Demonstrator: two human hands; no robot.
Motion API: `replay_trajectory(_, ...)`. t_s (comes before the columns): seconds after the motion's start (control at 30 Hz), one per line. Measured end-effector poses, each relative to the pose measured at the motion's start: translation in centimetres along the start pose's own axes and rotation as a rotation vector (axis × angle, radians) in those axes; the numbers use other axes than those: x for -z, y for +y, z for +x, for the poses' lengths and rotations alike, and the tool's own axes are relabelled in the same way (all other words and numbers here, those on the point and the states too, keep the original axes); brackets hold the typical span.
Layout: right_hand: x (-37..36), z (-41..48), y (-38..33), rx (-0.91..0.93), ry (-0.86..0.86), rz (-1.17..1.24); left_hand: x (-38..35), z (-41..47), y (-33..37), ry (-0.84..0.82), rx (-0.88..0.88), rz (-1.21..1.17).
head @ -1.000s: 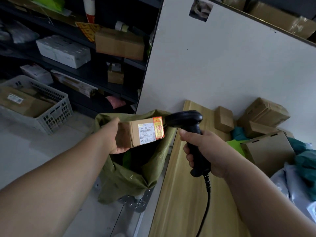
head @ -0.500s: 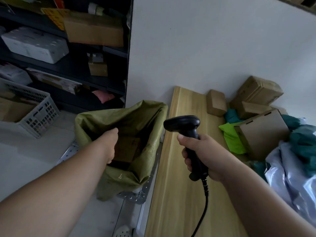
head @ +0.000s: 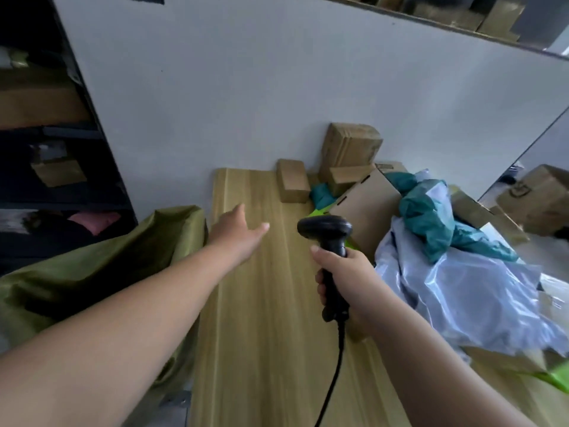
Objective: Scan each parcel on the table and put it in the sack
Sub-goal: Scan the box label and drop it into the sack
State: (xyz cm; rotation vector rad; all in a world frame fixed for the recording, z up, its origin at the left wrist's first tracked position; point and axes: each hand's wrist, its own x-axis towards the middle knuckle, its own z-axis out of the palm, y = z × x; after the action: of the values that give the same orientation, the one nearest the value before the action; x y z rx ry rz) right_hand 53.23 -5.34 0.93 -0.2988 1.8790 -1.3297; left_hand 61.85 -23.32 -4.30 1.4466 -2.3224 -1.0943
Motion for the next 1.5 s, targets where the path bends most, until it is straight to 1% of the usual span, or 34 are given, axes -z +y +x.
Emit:
replay_trajectory(0.17,1.1,4.2,-0.4,0.055,0.102,0.091,-3.5,4.6,4.8,0.016,-0.148,0.231)
replay_trajectory(0.33,1.8,9.5,-0.6,0.119,0.172,0.149,-8.3,12.0,6.6,0.028,-0.338,0.430)
replay_trajectory(0.4,2.0,11.7,-0.9,0.125,0.180,0.163,-10.4,15.3,6.8,0.013,-0.399,0.507)
replay_trajectory(0.47,2.2,14.1,-0.9,0.125,0.187,0.182,-12.6,18.9,6.8,-0.009,-0.412,0.566)
replay_trajectory(0.53,2.5,15.8,-0.7,0.130,0.199,0.194,-14.3,21.8,6.8,-0.055,-0.418,0.592)
replay_trajectory(0.67,3.2,17.7,0.0,0.165,0.199,0.211,-16.6,25.3,6.9,-0.148,-0.489,0.666)
replay_trajectory(0.77,3.5,18.5,0.5,0.186,0.187,0.218,-17.1,26.6,7.1,-0.236,-0.472,0.691)
replay_trajectory(0.83,3.7,18.8,0.8,0.189,0.185,0.220,-17.2,26.5,6.8,-0.251,-0.460,0.678)
replay_trajectory(0.9,3.7,18.7,1.0,0.170,0.181,0.213,-17.2,25.4,5.7,-0.199,-0.493,0.662)
replay_trajectory(1.0,3.5,17.8,1.2,0.136,0.169,0.196,-17.1,21.7,3.1,-0.075,-0.587,0.674)
replay_trajectory(1.07,3.4,16.8,1.0,0.117,0.163,0.193,-16.4,18.8,1.2,-0.046,-0.634,0.668)
replay_trajectory(1.2,3.6,14.0,0.2,0.088,0.154,0.179,-13.0,12.7,-0.8,-0.006,-0.751,0.486)
replay_trajectory(1.27,3.6,12.4,-0.1,0.083,0.153,0.186,-10.9,10.0,-0.6,0.032,-0.715,0.295)
replay_trajectory(1.33,3.5,10.5,-0.6,0.071,0.142,0.208,-8.6,7.6,0.3,0.069,-0.604,0.087)
replay_trajectory(1.37,3.4,9.5,-0.8,0.068,0.130,0.227,-7.5,6.4,1.0,0.071,-0.520,-0.035)
replay_trajectory(1.47,3.3,6.5,-1.4,0.077,0.087,0.217,-4.0,3.5,2.8,-0.005,-0.240,-0.533)
replay_trajectory(1.5,3.4,5.5,-1.7,0.086,0.068,0.198,-2.9,2.7,3.2,-0.030,-0.143,-0.664)
